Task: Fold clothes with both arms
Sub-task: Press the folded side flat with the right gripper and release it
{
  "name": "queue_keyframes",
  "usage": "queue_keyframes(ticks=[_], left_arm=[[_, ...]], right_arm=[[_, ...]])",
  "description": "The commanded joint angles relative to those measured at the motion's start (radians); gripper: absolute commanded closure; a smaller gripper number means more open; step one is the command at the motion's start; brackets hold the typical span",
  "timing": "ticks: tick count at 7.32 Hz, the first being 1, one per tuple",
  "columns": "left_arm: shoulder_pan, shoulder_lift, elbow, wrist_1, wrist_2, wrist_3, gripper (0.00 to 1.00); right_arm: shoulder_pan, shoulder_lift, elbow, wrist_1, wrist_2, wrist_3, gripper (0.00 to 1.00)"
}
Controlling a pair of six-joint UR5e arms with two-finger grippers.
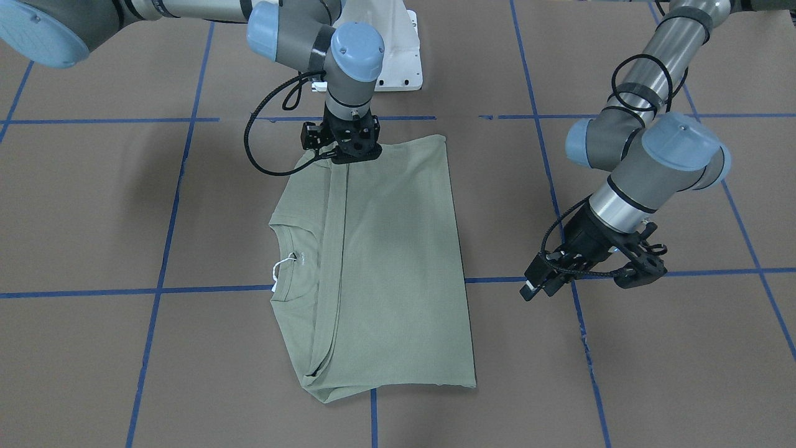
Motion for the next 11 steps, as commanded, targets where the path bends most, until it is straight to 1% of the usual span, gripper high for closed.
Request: queue_keyframes(ticks=[1,2,4,5,6,7,8,9,11], left_arm=[[-0.001,0.004,0.000,-0.001,0.000,-0.001,0.37],[-0.001,0.004,0.000,-0.001,0.000,-0.001,0.37],[-0.001,0.005,-0.003,-0.001,0.000,-0.001,0.37],[-0.001,0.005,-0.015,0.000,-0.002,-0.001,0.36],[-0.003,0.007,-0.018,0.002,-0.002,-0.001,0.36],[-0.003,0.007,-0.020,0.002,-0.002,-0.001,0.36],[-0.003,0.005,-0.024,0.003,0.000,-0.001,0.36],[-0.001,0.007,-0.041,0.011,0.000,-0.002,0.36],[-0.003,0.007,-0.047,0.013,0.000,-0.002,0.35]], right_arm=[[-0.034,-0.003,-0.008,-0.040,-0.045,-0.028,0.09],[-0.051,-0.005,-0.010,-0.062,-0.078,-0.034,0.09],[-0.062,-0.009,-0.016,-0.065,-0.082,-0.034,0.09],[-0.061,-0.012,-0.013,-0.085,-0.082,-0.037,0.10],[-0.050,-0.059,0.034,-0.126,-0.082,-0.094,0.10],[-0.009,-0.184,0.153,-0.136,-0.082,-0.137,0.11],[0.005,-0.295,0.303,-0.171,-0.082,-0.181,0.11],[0.002,-0.293,0.334,-0.194,-0.080,-0.173,0.11],[0.001,-0.237,0.317,-0.174,-0.082,-0.154,0.11]])
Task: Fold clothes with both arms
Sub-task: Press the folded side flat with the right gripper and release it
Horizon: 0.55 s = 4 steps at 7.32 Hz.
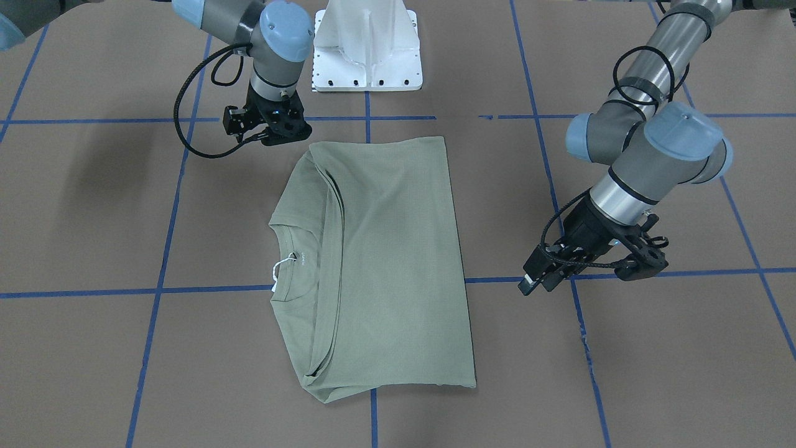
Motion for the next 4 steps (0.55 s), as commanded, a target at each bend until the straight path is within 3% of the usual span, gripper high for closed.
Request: queue_keyframes(ticks=[1,2,4], left_arm=[[-0.001,0.000,-0.005,0.002,0.000,0.000,0.35],[0.001,0.002,-0.010,0.002,0.002,-0.002,0.35],[0.001,0.003,-0.010,0.002,0.002,0.000,0.35]], right_arm=[[0.002,0.042,-0.009,0.087,-0.002,0.095,0.11],[0.005,0.040,-0.049,0.245,-0.002,0.202,0.12],[0.007,0.039,-0.147,0.516,0.000,0.395,0.23]])
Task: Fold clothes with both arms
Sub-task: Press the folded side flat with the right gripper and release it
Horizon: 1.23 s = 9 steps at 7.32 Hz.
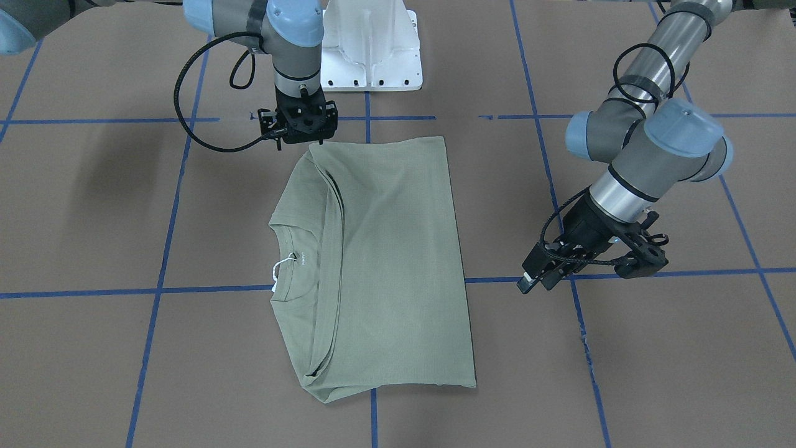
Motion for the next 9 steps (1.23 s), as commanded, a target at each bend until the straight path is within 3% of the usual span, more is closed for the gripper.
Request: queue_keyframes(ticks=[1,3,7,8,9], left_arm=[[0.001,0.001,0.001,0.000,0.000,0.001,0.35],[0.001,0.001,-0.001,0.000,0.000,0.001,0.35],[0.001,0.003,-0.001,0.000,0.000,0.001,0.35],[0.001,0.003,0.001,0.000,0.000,0.001,0.35],[0.001,0.004,-0.001,-0.002,0.000,0.001,0.35]], right_arm=[[0.007,-0.005,-0.072,0.214,0.000,0.180,0.25],[0.022,-0.006,-0.079,0.218,0.000,0.183,0.39],[0.029,-0.006,-0.104,0.219,0.002,0.167,0.44],[0.027,-0.006,-0.110,0.219,0.004,0.169,0.51],[0.027,-0.006,-0.112,0.219,0.004,0.169,0.64]])
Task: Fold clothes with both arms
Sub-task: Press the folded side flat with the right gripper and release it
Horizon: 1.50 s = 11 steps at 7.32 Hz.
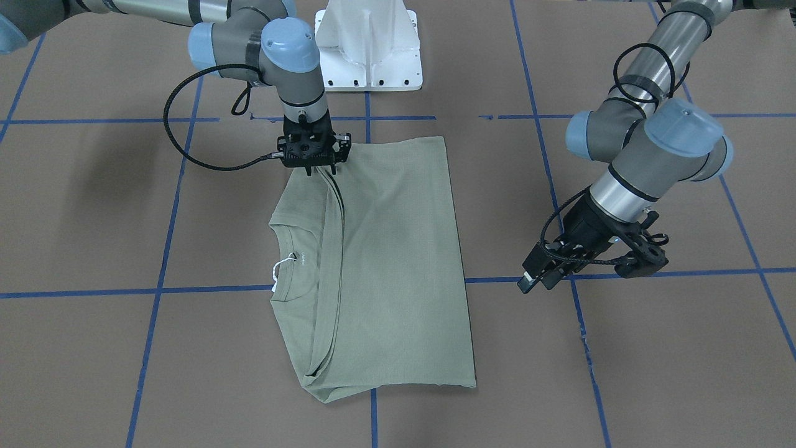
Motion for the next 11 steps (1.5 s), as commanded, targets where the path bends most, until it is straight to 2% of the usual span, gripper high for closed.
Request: queue_keyframes(ticks=[1,3,4,6,9,11], left_arm=[[0.000,0.001,0.000,-0.001,0.000,0.000,0.35],[0.000,0.003,-0.006,0.000,-0.001,0.000,0.35],[-0.002,0.003,-0.007,0.000,0.000,0.000,0.35],[-0.002,0.006,-0.010,0.000,-0.002,0.000,0.35],[-0.002,0.007,-0.016,0.000,0.000,0.000,0.35],[-0.002,0.007,-0.016,0.000,0.000,-0.002,0.35]], right_arm=[[0.001,-0.006,-0.007,0.000,0.002,-0.001,0.69],[0.001,-0.006,-0.008,0.000,0.002,-0.001,0.79],[0.001,-0.004,-0.007,0.000,0.005,-0.001,1.00],[0.007,-0.011,0.005,-0.001,0.014,-0.001,1.00],[0.005,-0.110,0.108,-0.006,0.010,0.011,1.00],[-0.019,-0.112,0.099,-0.009,-0.002,0.029,1.00]])
